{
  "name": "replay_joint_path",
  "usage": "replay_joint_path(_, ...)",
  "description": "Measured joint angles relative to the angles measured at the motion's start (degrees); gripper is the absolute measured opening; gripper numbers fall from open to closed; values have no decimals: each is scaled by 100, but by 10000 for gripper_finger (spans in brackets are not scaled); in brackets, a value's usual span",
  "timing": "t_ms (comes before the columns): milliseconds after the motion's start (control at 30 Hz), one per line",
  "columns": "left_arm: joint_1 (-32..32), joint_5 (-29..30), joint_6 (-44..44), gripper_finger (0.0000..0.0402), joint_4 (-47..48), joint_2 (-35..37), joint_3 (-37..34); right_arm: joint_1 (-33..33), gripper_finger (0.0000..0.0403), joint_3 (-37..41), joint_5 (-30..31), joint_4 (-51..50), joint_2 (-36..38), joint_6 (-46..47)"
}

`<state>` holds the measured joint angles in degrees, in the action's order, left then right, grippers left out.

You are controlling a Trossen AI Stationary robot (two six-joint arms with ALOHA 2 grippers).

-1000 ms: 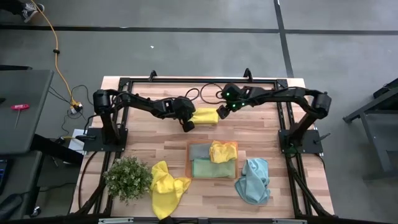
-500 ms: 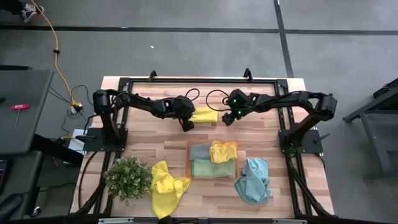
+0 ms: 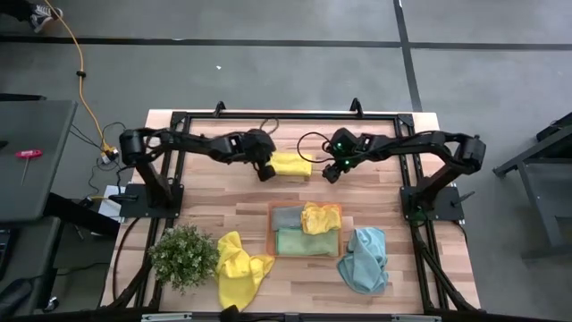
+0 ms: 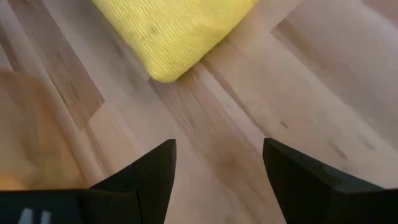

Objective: Fold microfiber towels
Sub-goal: Put the right yellow microfiber towel into the orange bin

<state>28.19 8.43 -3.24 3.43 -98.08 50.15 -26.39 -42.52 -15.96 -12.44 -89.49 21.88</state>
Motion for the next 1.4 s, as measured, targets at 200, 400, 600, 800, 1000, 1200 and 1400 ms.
replay_joint_path(200,347,0,7,0,367,980,0,-271,232,0,52,-239,439,-289)
replay_joint_path(400,616,-288,511,0,-58,1676,-230,-414,232,0,45,8,802,-260)
replay_joint_path(600,655,-916,1347,0,-943,1988,-1105,-304,232,0,-160,461,815,-136)
replay_joint_path(800,508,-924,1665,0,-895,2056,-1619,-193,232,-2,-197,1210,478,290)
replay_joint_path(1000,478,-867,1719,0,-771,2056,-1923,-169,232,-2,-245,2133,-264,1498)
replay_joint_path(1200,478,-764,1524,0,-499,1906,-1947,-154,232,-4,-41,2072,-650,2694)
replay_joint_path(1400,480,-1111,1180,0,-747,1308,-1947,17,232,-4,-209,2436,-1055,3543)
